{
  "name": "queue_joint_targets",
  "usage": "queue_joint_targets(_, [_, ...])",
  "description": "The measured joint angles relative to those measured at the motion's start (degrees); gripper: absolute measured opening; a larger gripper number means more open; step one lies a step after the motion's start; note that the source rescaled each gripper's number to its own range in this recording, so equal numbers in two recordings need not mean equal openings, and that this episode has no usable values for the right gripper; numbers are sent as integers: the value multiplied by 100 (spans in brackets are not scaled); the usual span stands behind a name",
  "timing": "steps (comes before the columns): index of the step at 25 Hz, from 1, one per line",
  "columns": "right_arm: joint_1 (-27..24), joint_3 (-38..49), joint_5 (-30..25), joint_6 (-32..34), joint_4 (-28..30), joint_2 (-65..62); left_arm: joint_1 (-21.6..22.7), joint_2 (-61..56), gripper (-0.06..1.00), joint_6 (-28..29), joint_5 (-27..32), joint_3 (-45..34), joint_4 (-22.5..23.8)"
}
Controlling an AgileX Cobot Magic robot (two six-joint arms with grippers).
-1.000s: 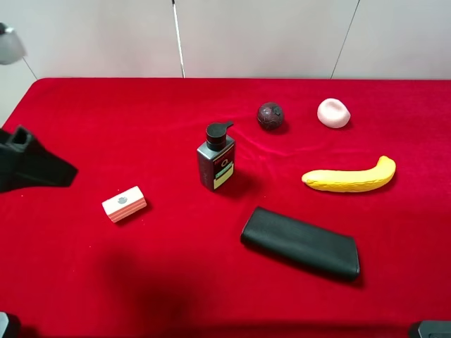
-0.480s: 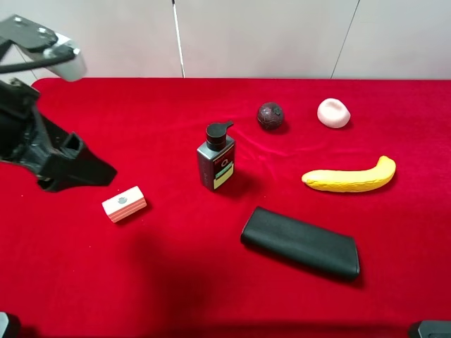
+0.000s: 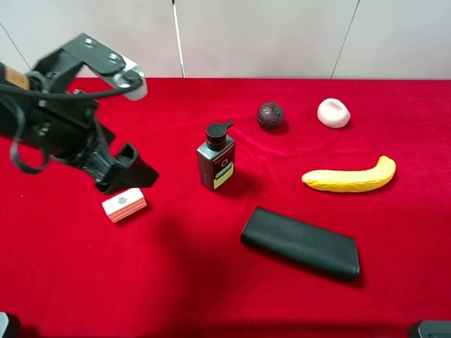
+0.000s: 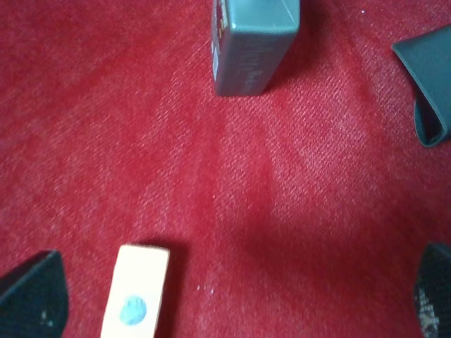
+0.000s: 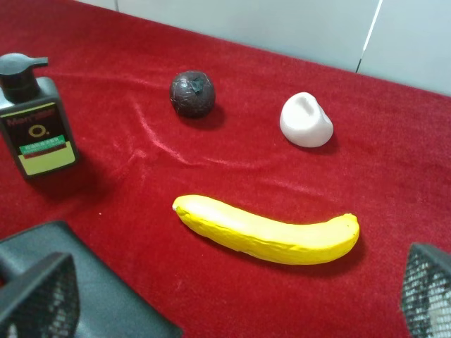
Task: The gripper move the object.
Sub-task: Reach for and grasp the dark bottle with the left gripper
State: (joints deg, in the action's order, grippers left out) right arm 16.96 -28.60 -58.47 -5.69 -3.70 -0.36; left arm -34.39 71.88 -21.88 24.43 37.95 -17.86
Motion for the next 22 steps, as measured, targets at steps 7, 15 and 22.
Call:
queue_joint_targets(7, [0, 0, 0, 0, 0, 0, -296, 577, 96, -79, -762, 7, 37])
queue_joint_targets(15, [0, 0, -6, 0, 0, 0, -420, 1408, 94, -98, -1478, 270, 302])
queue_joint_targets(22, [0, 0, -6, 0, 0, 0, -591, 2082, 94, -98, -1669, 778, 433])
